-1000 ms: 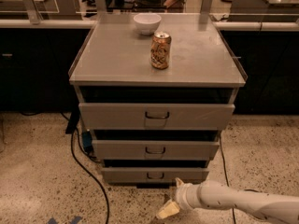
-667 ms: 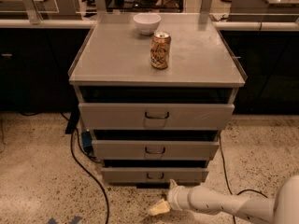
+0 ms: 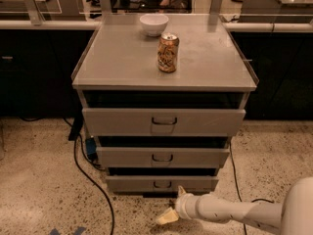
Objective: Open bottom drawer
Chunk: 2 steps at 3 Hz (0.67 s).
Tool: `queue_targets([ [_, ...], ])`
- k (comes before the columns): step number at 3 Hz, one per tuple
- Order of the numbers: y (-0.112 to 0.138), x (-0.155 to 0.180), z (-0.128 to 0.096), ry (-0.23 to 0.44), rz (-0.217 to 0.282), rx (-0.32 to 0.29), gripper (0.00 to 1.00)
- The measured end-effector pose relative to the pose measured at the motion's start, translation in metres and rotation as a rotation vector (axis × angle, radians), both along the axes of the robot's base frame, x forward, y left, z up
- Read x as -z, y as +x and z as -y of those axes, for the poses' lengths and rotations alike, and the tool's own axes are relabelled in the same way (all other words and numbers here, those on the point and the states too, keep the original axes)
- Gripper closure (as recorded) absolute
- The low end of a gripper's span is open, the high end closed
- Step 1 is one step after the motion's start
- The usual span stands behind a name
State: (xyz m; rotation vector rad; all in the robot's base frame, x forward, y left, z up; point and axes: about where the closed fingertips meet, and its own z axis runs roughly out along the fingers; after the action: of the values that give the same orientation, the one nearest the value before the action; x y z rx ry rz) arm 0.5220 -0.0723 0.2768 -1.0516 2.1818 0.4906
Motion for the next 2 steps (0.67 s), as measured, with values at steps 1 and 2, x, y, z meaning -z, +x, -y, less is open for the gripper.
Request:
queue_targets([
  [1,-0.004,-0.002,0.009,-0.115,0.028,-0.036,0.0],
  [2,-0.02,0.014,0.014,-0.182,0.025,-0.073,0.0],
])
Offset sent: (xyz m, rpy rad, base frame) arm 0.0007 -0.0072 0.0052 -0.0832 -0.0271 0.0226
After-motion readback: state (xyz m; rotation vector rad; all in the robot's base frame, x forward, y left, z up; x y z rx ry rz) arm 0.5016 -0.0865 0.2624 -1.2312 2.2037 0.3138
